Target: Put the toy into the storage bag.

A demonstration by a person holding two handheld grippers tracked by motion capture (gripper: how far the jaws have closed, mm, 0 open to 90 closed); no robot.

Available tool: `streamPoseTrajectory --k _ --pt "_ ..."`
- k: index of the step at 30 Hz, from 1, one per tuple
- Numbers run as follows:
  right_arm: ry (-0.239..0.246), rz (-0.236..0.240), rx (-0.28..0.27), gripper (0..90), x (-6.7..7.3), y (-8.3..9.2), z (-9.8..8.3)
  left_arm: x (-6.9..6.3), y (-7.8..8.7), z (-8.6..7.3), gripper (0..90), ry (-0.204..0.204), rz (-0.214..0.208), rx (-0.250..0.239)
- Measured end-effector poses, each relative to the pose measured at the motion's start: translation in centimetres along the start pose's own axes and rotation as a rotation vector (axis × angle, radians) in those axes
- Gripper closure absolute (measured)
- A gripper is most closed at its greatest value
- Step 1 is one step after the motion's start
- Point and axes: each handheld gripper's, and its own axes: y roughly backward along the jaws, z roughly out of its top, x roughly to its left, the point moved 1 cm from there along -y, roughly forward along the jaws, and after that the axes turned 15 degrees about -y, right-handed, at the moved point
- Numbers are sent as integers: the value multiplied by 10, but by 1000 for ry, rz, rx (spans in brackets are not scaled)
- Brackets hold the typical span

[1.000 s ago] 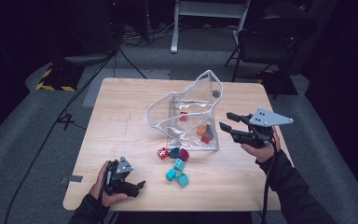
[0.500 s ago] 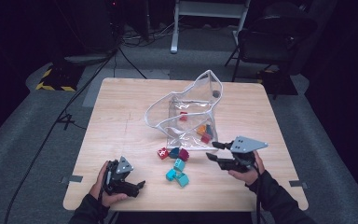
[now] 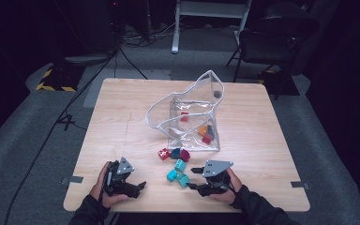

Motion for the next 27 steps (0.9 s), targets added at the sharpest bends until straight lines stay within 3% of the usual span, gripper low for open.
streamPoseTrajectory --k 4,11,14,19,27 --pt "-7 8 10 394 5 -9 -1 0 0 0 5 0 0 0" --pt "-15 -47 42 390 8 -26 1 0 0 0 5 -2 -2 0" --pt "-38 -51 41 498 6 -25 1 0 0 0 6 -1 -3 -1" --pt "-33 -55 35 594 5 -23 0 0 0 0 7 -5 -2 -2" --pt "-34 -46 32 596 1 -16 -1 0 0 0 6 -7 -4 -2"
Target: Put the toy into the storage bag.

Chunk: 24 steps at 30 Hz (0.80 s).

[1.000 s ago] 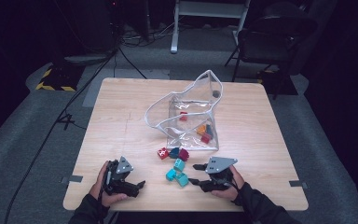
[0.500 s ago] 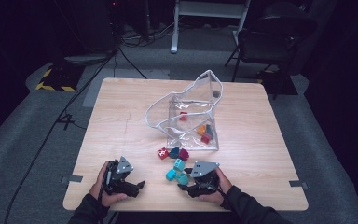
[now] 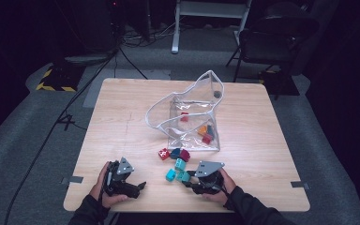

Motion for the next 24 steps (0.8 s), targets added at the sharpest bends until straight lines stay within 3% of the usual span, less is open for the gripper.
streamPoseTrajectory --k 7,15,24 --pt "-43 -4 -57 597 -18 30 -2 0 0 0 6 2 0 0" --pt "-54 -33 -106 597 -29 48 1 0 0 0 6 1 0 -1" --pt "-63 -71 -203 597 -41 82 14 0 0 0 6 2 0 0"
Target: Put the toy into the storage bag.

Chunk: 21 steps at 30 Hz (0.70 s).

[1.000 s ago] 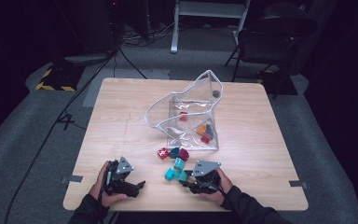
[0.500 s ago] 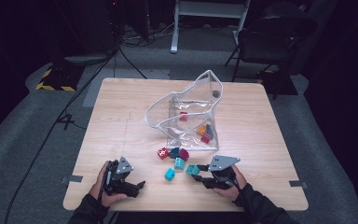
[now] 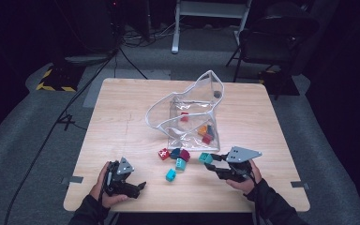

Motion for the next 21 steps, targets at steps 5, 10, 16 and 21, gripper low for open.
streamPoseTrajectory --k 5,10,16,21 --pt "-7 -18 -48 597 -7 15 10 0 0 0 6 0 0 0" --pt "-20 -38 -95 597 -15 30 21 0 0 0 6 0 0 0" --pt "-18 -59 -137 598 -21 43 34 0 0 0 6 0 0 0" --pt "-7 -70 -167 597 -23 52 50 0 0 0 6 1 -1 0"
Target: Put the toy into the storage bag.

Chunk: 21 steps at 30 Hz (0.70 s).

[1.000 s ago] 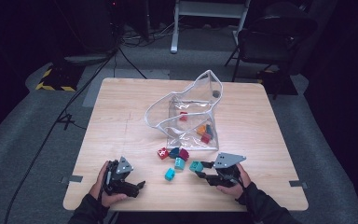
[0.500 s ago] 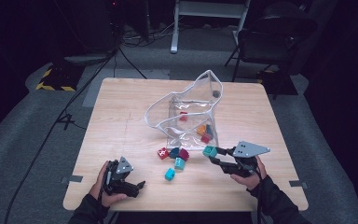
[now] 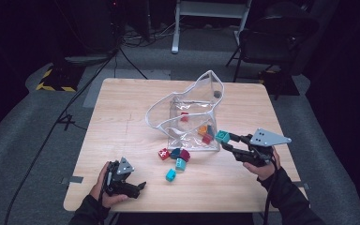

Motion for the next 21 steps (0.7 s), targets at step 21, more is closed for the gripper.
streamPoseTrajectory --k 21 --pt "74 -41 -82 597 5 -10 82 0 0 0 6 -1 1 1"
